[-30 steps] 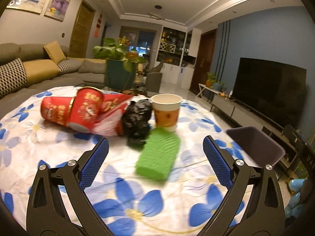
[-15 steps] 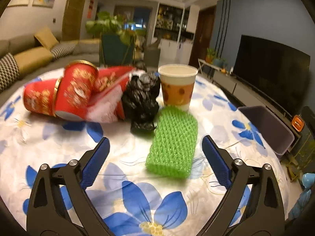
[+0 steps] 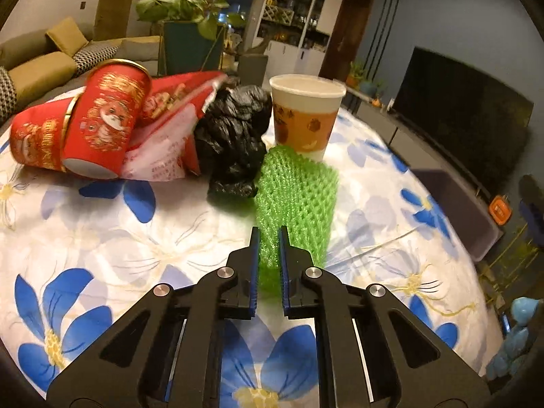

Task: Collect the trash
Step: 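Grasp the green foam net with the left gripper while the right gripper grasps a white-orange paper cup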

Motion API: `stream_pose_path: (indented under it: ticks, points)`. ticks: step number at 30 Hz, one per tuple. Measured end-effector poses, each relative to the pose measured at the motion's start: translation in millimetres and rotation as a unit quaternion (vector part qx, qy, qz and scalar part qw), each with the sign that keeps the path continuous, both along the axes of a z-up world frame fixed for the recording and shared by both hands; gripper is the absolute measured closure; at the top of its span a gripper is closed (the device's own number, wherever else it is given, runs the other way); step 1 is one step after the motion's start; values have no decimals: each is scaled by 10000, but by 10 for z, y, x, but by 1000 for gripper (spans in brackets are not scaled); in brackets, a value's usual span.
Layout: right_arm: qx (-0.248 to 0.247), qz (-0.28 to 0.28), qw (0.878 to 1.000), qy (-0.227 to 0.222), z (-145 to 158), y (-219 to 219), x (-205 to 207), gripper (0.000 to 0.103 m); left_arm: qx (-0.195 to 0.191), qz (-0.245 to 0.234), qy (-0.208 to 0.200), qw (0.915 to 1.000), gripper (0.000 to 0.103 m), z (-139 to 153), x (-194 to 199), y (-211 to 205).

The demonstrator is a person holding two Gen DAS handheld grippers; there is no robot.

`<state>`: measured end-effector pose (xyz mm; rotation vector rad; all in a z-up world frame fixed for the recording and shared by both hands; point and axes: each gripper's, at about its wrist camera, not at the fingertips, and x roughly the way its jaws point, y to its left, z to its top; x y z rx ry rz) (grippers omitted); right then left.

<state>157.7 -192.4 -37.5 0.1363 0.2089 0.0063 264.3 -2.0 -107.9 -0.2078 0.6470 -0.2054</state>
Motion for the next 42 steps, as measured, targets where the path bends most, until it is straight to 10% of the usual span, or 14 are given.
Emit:
stream_pose_path:
  ticks: [16,42]
  points:
    - [-119,506,9986,82,197,603,525,27,-375,1070,-1451,9829,94,723,-678,744]
    - [-464,784,9912,961,20,1037,1415,74,-280,1306,-1664,9770,94,774,-364,975]
